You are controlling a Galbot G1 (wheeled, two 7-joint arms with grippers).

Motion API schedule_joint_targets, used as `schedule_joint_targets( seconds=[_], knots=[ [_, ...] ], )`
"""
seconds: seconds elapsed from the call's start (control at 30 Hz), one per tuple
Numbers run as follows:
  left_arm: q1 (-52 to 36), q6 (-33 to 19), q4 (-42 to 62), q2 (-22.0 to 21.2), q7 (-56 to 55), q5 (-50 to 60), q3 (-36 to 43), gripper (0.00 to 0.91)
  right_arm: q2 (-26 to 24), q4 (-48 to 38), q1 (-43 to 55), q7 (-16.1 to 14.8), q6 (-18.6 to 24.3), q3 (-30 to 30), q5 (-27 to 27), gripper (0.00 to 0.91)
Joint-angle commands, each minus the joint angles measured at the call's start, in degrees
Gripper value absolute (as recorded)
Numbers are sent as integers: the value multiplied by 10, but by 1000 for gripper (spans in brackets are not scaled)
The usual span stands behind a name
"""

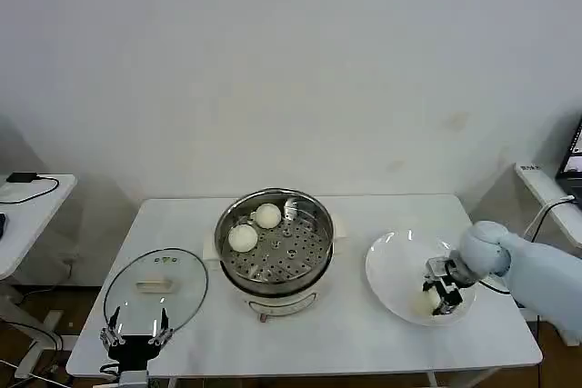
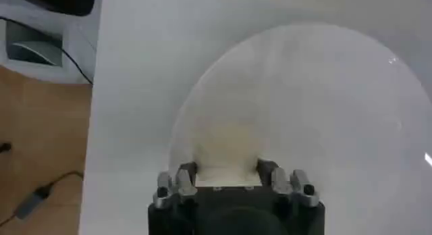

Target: Take steamed baozi put them in steamer then cover it.

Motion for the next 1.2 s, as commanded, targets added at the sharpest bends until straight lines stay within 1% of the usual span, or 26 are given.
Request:
schedule_joint_targets(
  seconds=[0.03,0.07,0.13,0.23,0.3,0.33,0.37,0.4,0.43,0.47,0.5,0.53,0.6,0.77,0.8,0.9,0.97,1.0,1.1,1.2],
  knots=[
    [-2,1,1,2,1,-2,0,907,-17,9,66,-10,4,-13,9,605],
    [-3,1,1,5,1,-3,-1,907,-19,9,93,-14,10,-17,12,605],
    [-4,1,2,7,1,-6,-3,907,-21,9,117,-20,15,-15,15,615],
    [-3,0,2,11,1,-13,-5,907,-16,9,177,-31,20,-16,41,615],
    [-1,1,0,14,1,-17,-8,907,-6,6,223,-33,20,-31,53,605],
    [0,1,-1,15,1,-19,-10,907,7,4,260,-32,16,-46,59,605],
    [0,1,-2,16,2,-22,-12,907,12,2,274,-32,15,-55,62,605],
    [0,1,-3,17,2,-23,-15,907,27,-1,317,-32,12,-76,76,605],
    [0,1,-3,17,2,-26,-17,907,37,-4,328,-33,11,-90,79,615],
    [1,1,-3,17,2,-27,-19,907,59,-7,372,-32,11,-113,94,615],
    [2,0,-4,18,2,-29,-21,907,73,-9,387,-33,10,-123,98,605],
    [3,0,-6,18,2,-30,-23,907,102,-13,407,-33,9,-138,104,615],
    [5,0,-8,18,2,-31,-26,907,142,-20,431,-32,7,-153,112,615],
    [8,1,-15,17,3,-32,-31,907,237,-40,451,-29,4,-165,124,615],
    [9,2,-16,16,3,-32,-31,907,265,-44,449,-29,3,-165,124,615],
    [11,2,-21,14,3,-31,-34,907,320,-52,439,-29,1,-166,127,615],
    [13,3,-23,13,3,-31,-37,907,343,-56,432,-28,2,-168,127,615],
    [13,3,-25,13,3,-31,-38,907,373,-61,424,-28,4,-173,127,615],
    [15,3,-26,12,3,-31,-42,907,415,-72,404,-26,6,-176,127,615],
    [17,3,-27,9,3,-31,-43,907,440,-78,386,-25,9,-175,126,615]
  ],
)
